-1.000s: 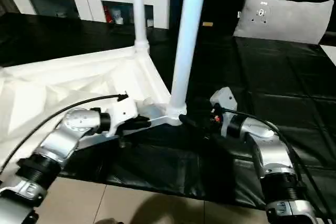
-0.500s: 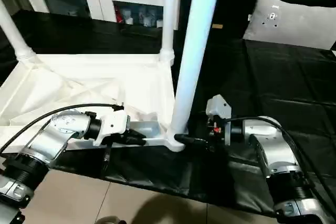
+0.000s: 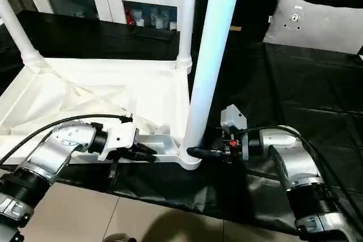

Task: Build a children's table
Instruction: Rotate leg to tighten

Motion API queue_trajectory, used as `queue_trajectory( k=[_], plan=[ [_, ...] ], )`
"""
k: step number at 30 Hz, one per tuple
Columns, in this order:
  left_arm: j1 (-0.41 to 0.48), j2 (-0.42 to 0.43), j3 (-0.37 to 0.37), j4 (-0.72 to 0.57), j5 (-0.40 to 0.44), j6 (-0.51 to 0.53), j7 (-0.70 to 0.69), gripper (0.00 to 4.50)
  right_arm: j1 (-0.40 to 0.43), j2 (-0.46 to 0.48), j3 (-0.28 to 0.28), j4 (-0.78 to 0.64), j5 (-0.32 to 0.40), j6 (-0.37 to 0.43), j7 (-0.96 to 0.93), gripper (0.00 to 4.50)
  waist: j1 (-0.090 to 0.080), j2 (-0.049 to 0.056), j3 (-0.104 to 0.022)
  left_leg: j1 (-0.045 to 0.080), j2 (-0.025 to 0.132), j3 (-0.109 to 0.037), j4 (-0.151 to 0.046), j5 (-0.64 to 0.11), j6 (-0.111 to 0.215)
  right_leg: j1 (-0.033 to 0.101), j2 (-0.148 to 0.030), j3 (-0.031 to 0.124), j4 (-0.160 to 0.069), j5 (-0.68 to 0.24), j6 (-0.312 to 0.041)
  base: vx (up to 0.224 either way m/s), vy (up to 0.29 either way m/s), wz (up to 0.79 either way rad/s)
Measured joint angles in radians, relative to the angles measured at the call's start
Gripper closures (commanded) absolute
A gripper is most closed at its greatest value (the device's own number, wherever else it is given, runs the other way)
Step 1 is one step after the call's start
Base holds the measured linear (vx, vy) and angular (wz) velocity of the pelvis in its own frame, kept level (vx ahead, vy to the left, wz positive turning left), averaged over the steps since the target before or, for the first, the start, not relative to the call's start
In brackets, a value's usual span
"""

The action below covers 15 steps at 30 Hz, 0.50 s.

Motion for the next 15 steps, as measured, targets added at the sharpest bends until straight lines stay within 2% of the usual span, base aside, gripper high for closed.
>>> queue_trajectory(
  k=[8,12,15],
  plan=[
    [0.010,0.001,0.002,-0.012,-0.004,0.010,-0.004,4.50,0.021,0.007,-0.004,-0.023,0.011,0.027,-0.007,2.60,0.000,0.000,0.000,0.001,0.000,0.000,0.000,0.000,0.000,0.001,0.000,0.000,0.000,0.000,0.000,0.000,0.000,0.00],
    [0.012,-0.014,0.002,-0.018,0.002,0.055,0.027,4.50,0.053,0.032,-0.013,-0.062,0.017,0.079,-0.074,2.61,-0.002,0.001,0.000,0.007,0.000,0.000,0.000,0.000,0.000,0.009,0.000,0.000,0.000,0.000,0.001,0.000,0.000,0.00],
    [0.017,-0.040,0.024,-0.022,0.015,0.130,0.090,4.50,0.052,0.077,-0.028,-0.071,-0.002,0.132,-0.184,2.61,-0.009,0.001,0.000,0.014,0.000,0.000,0.000,0.000,-0.001,0.015,0.000,0.000,-0.001,-0.004,0.006,0.000,0.000,0.00]
  ],
)
